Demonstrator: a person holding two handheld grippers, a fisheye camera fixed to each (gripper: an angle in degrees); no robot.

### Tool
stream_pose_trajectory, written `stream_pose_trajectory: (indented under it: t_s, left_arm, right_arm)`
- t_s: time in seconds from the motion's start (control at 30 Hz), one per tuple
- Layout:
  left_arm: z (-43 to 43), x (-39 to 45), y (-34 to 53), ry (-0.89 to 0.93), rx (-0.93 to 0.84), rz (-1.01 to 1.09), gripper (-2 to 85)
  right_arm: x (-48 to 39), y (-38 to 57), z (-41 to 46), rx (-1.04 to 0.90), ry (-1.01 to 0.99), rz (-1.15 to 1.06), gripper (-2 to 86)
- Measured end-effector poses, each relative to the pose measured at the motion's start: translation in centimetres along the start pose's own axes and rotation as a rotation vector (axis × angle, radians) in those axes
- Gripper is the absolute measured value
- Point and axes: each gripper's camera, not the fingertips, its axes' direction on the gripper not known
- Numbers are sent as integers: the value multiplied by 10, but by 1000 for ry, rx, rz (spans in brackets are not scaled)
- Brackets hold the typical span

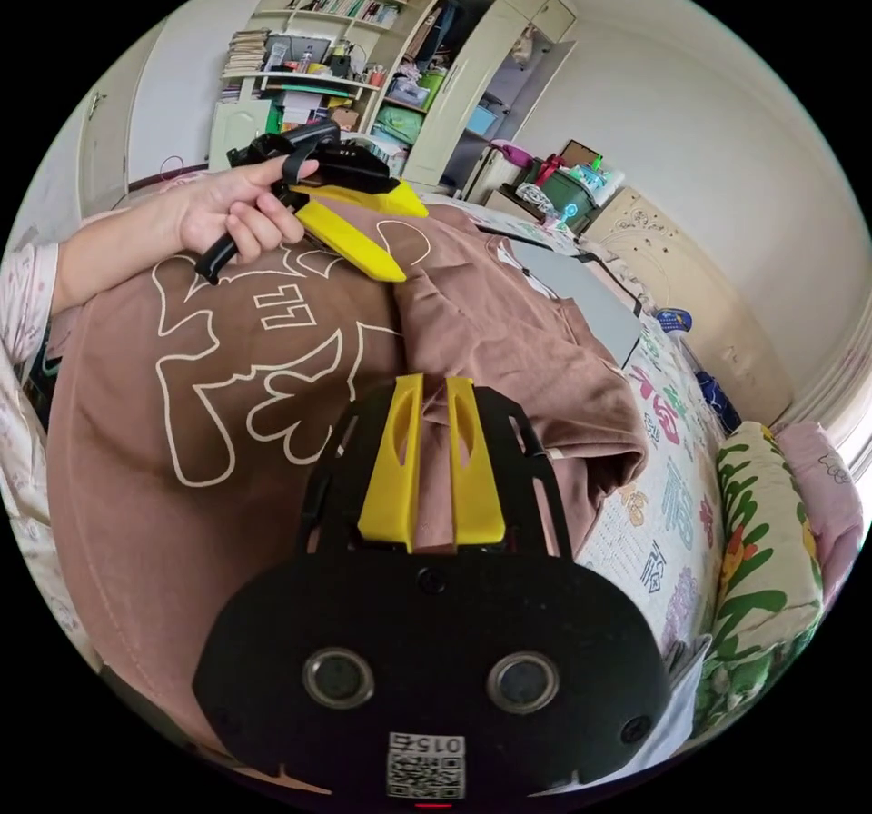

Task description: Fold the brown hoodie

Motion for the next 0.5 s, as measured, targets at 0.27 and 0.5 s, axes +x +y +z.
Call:
stream_pose_trajectory:
  t_s: [0.27, 0.5]
  left_arm:
    - [3, 23, -4, 5, 0, -1, 167]
    - [5, 26, -9, 3, -13, -32, 165]
  right_arm:
    - [88, -12, -22, 11, -308, 178, 116]
    - [227, -44, 19, -13, -674, 635, 132]
